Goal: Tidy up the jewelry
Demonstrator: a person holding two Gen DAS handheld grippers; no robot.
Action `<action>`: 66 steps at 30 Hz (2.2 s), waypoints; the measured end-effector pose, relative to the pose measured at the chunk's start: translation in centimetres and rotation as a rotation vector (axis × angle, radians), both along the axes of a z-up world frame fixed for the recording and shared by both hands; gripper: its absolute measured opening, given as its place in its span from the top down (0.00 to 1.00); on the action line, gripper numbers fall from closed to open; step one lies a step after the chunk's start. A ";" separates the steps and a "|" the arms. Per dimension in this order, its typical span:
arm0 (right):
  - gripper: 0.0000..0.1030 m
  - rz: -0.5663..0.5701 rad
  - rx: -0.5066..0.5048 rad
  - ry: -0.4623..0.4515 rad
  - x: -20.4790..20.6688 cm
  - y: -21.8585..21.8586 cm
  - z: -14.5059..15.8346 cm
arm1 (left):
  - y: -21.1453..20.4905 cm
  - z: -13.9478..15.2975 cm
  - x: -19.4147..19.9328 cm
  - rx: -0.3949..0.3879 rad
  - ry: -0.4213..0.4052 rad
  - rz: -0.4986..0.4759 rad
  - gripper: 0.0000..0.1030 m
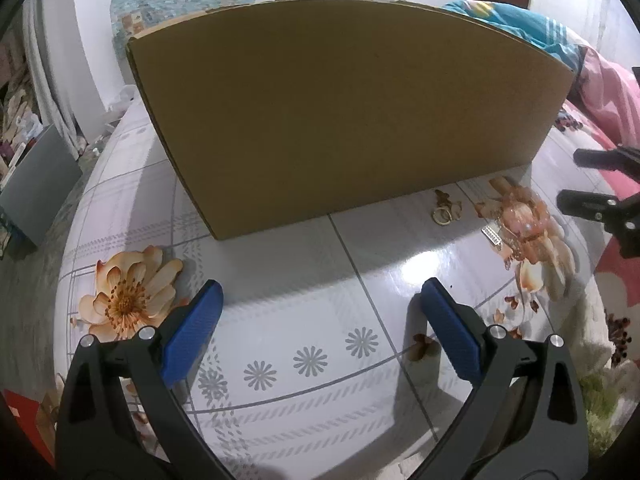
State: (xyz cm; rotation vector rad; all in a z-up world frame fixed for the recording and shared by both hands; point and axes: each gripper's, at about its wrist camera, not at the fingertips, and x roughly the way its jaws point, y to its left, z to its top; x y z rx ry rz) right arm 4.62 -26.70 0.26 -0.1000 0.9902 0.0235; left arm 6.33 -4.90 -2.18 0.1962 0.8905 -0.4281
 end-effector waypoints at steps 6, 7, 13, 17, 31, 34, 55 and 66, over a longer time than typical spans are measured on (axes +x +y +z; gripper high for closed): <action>0.21 -0.014 -0.045 0.024 0.2 -0.8 -1.1 | -0.4 -0.1 0.0 0.001 0.002 0.012 0.07; 0.21 -0.028 -0.054 0.021 0.2 -1.4 -1.1 | -0.5 0.0 0.1 0.002 0.004 0.012 0.07; 0.28 -0.141 -0.047 -0.003 0.5 -4.7 -0.9 | -0.7 0.1 0.2 0.005 0.011 0.017 0.07; 0.33 -0.147 0.037 -0.078 -0.3 -5.5 0.5 | -0.7 0.2 0.3 0.006 0.013 0.023 0.07; 0.75 0.182 0.271 -0.045 -2.7 2.8 -1.0 | -0.8 0.0 0.4 0.000 0.000 -0.003 0.07; 0.81 0.187 0.284 -0.012 -1.8 3.4 -1.8 | -0.7 0.0 0.3 -0.004 -0.008 -0.006 0.07; 0.87 0.239 0.234 0.031 -0.7 6.1 -1.6 | -0.5 -0.4 -0.6 -0.019 -0.038 -0.015 0.07; 0.94 0.271 0.180 0.038 -0.7 7.1 -2.2 | -0.5 -0.4 -0.8 -0.021 -0.043 -0.021 0.07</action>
